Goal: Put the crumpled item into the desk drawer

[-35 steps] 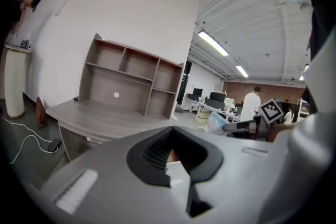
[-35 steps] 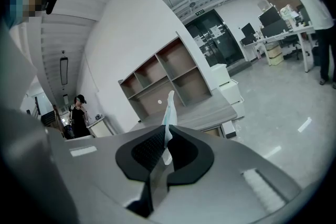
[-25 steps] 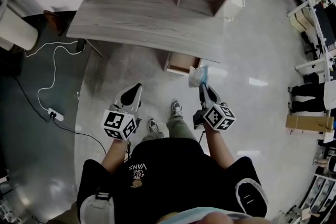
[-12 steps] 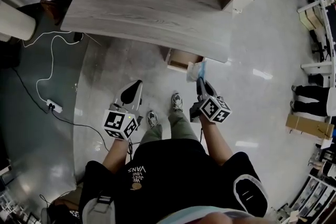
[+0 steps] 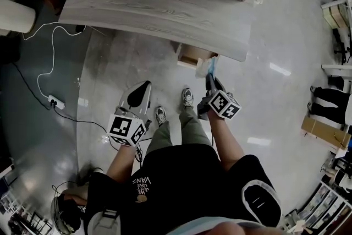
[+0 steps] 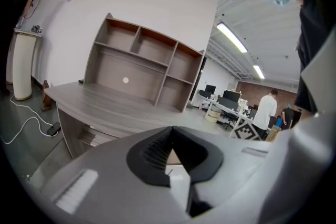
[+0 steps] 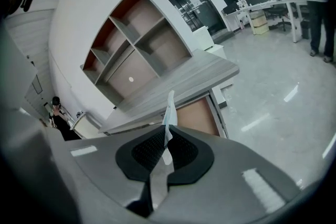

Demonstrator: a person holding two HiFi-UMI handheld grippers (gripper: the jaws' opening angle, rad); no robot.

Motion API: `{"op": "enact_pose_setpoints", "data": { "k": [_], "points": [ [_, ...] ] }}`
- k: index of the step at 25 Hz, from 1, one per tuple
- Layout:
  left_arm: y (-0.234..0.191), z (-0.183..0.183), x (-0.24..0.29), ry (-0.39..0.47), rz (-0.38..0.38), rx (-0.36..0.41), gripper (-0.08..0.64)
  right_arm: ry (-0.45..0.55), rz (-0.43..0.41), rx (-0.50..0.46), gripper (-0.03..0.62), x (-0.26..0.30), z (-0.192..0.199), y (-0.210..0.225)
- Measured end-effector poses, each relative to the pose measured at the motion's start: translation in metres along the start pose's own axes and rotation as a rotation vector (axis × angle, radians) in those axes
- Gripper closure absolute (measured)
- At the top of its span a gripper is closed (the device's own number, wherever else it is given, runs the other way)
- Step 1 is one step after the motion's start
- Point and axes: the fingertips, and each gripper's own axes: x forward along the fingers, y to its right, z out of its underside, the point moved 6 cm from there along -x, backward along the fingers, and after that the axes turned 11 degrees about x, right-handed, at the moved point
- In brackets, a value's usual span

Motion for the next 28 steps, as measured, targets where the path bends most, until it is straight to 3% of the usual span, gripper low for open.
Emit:
{"op": "enact_pose_setpoints", "data": {
  "k": [12, 28],
  "points": [
    [0.01, 0.018, 0.014, -0.041, 0.006, -0.025, 0.506, -0.045, 0.049, 0.17, 0.583, 0.057, 0.014, 0.03],
    [0.013, 0.036, 0.039, -0.08, 0.017, -0.063, 0.506, -0.079, 0.081, 0.201, 0.583, 0.115, 0.012, 0.04]
  ]
}}
